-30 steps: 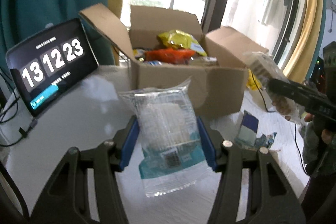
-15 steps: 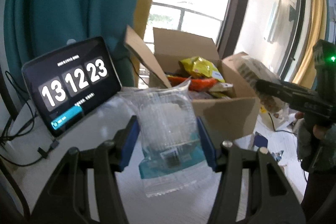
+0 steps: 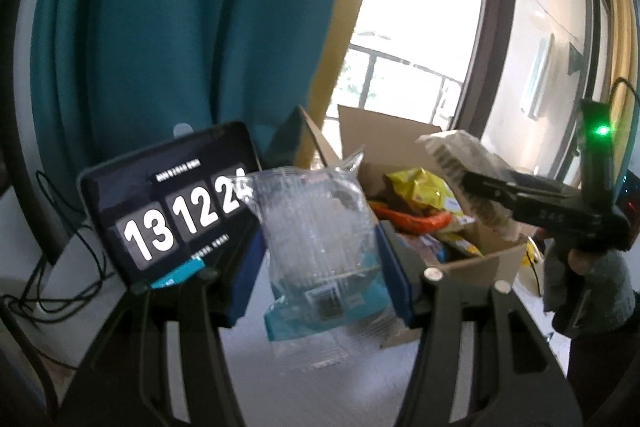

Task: Organize snacks
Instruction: 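Carry both bags over the cardboard box and release them inside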

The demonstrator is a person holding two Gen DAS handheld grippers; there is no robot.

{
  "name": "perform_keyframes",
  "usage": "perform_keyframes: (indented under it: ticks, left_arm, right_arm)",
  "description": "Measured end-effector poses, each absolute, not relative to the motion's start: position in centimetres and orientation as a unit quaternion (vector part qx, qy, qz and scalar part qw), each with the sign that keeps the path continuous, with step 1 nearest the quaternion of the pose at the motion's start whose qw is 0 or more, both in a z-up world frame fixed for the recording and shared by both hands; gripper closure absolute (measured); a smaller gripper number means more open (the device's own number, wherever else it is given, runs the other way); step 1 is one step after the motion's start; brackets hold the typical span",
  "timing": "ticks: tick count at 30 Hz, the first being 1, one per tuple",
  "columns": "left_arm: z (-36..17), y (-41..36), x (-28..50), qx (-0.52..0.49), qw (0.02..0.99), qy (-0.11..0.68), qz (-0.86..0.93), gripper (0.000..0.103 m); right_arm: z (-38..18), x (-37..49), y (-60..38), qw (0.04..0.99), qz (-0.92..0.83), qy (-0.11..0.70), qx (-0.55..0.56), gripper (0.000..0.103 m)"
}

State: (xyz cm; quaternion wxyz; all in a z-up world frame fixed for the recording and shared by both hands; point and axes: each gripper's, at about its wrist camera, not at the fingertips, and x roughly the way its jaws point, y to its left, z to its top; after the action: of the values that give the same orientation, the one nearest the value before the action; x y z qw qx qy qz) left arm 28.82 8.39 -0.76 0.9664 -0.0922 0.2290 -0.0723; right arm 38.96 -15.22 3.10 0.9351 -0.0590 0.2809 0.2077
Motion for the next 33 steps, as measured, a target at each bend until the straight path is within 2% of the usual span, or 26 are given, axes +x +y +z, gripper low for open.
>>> perform_keyframes:
  ticks: [8, 13, 21, 33]
  left_arm:
    - [0.5, 10.0, 30.6, -0.095, 0.971, 0.213, -0.045, 0.046]
    - [1.3, 9.7, 31.4, -0.094, 0.974, 0.202, -0.037, 0.046]
    - [2.1, 7.7, 31.9, -0.077, 0.977, 0.196, -0.042, 0.046]
    - [2.9, 2.4, 32.3, -0.051, 0.977, 0.192, -0.077, 0.046]
  right_arm:
    - [2.3, 43.8, -13.7, 0.941, 0.189, 0.279, -0.038, 0.022]
    - [2.2, 46.2, -13.0, 0.944, 0.192, 0.269, -0.021, 0.015]
    - [3.1, 45.2, -13.1, 0.943, 0.212, 0.254, -0.027, 0.014]
    - [5.4, 41.2, -19.4, 0.954, 0.189, 0.232, -0.032, 0.014]
